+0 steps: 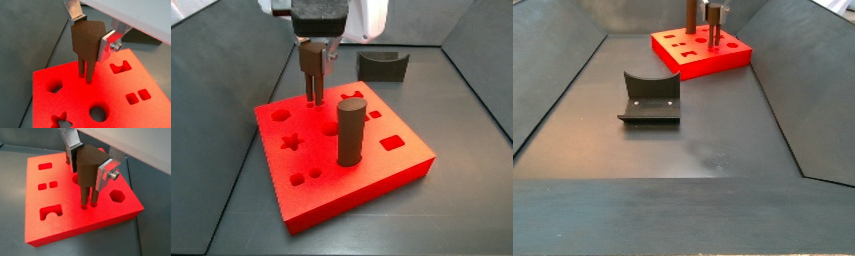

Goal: Pick up the 3 prong object. Move up. Place the 3 prong object on the fixture. Regrasp the 3 prong object. Move to above the board. Insert the 3 prong object.
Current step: Insert the 3 prong object.

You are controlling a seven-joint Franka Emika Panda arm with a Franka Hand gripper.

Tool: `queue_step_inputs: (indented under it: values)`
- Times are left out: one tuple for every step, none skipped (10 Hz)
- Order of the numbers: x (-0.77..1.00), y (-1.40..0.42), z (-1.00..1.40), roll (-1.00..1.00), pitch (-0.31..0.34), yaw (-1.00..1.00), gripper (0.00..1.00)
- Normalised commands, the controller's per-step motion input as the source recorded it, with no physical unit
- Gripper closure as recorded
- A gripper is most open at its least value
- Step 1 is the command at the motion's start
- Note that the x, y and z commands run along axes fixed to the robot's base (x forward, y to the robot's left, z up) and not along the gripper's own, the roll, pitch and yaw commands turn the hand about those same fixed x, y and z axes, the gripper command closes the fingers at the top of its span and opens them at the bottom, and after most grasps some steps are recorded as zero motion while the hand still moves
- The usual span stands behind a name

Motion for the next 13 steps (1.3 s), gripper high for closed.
queue_step_inputs:
  values:
    - [0.0, 0.0, -0.63, 0.11, -0.014, 0.0, 1.0]
    - [0.0, -0.09, -0.85, 0.14, -0.083, 0.0, 1.0]
    - [0.06, -0.05, -0.87, 0.14, -0.031, 0.0, 1.0]
    - [0.01, -0.13, -0.78, 0.13, -0.09, -0.03, 1.0]
    - [0.11, -0.08, -0.76, 0.09, -0.106, -0.05, 1.0]
    - [0.31, 0.0, -0.77, 0.04, -0.079, -0.02, 1.0]
    - [0.29, 0.05, -0.8, 0.05, -0.103, 0.0, 1.0]
    - [0.21, 0.05, -0.79, 0.04, -0.124, 0.0, 1.0]
    - [0.12, 0.02, -0.78, 0.05, -0.131, 0.06, 1.0]
    - [0.0, 0.0, -0.78, 0.04, -0.184, 0.08, 1.0]
    - [0.09, -0.06, -0.81, 0.15, -0.111, 0.17, 1.0]
    - [0.02, -0.13, -0.82, 0.2, -0.101, 0.21, 1.0]
    - [0.0, -0.15, -0.8, 0.21, -0.121, 0.23, 1.0]
